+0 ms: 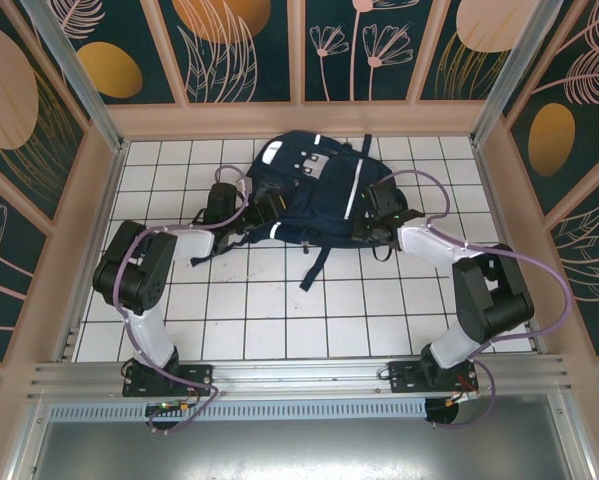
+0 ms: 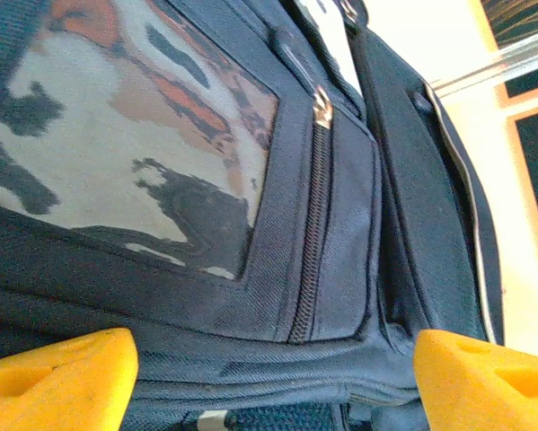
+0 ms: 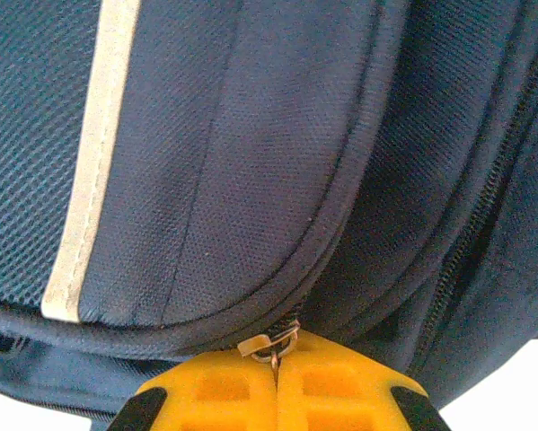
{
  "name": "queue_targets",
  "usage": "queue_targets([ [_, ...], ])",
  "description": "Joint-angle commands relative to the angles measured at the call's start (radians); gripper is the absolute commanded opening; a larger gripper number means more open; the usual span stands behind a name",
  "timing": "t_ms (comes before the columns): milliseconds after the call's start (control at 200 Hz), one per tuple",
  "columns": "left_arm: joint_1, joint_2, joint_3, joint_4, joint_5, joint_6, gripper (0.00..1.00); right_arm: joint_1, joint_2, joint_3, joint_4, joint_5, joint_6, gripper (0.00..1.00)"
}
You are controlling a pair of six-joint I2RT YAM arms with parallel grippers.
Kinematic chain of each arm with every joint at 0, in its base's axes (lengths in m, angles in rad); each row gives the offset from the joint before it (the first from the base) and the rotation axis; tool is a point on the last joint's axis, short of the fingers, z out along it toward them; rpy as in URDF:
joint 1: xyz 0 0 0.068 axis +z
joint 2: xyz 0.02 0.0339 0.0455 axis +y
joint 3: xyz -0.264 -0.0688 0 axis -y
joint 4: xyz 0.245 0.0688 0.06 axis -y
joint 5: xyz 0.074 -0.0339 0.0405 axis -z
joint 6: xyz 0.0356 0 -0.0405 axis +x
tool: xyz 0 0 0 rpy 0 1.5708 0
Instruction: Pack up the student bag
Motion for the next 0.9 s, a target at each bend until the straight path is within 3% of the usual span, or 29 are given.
queue_targets([
  [0,0.060,0.102,0.080,-0.207,-0.161,0.092,0.81,-0.040,-0.021,-0.003,-0.114,-0.045,-0.067,0.00],
  [220,0.110,0.229,0.349,-0.317,-0.138,0.116,0.75,0.061,-0.019,0.040,-0.044,-0.376,0.023,0.00],
  [370,0.111,0.156,0.378,-0.357,-0.095,0.118,0.71,0.124,0.050,0.068,0.140,-0.552,0.126,0.00],
  [646,0.111,-0.095,0.297,-0.585,-0.038,0.089,0.70,0.259,0.302,0.341,0.227,-0.608,0.104,0.00],
  [761,0.109,-0.201,0.174,-0.517,0.044,-0.017,0.68,0.283,0.367,0.399,0.272,-0.630,0.126,0.00],
  [896,0.095,-0.279,0.033,-0.439,0.065,-0.096,0.67,0.296,0.398,0.402,0.337,-0.641,0.160,0.00],
])
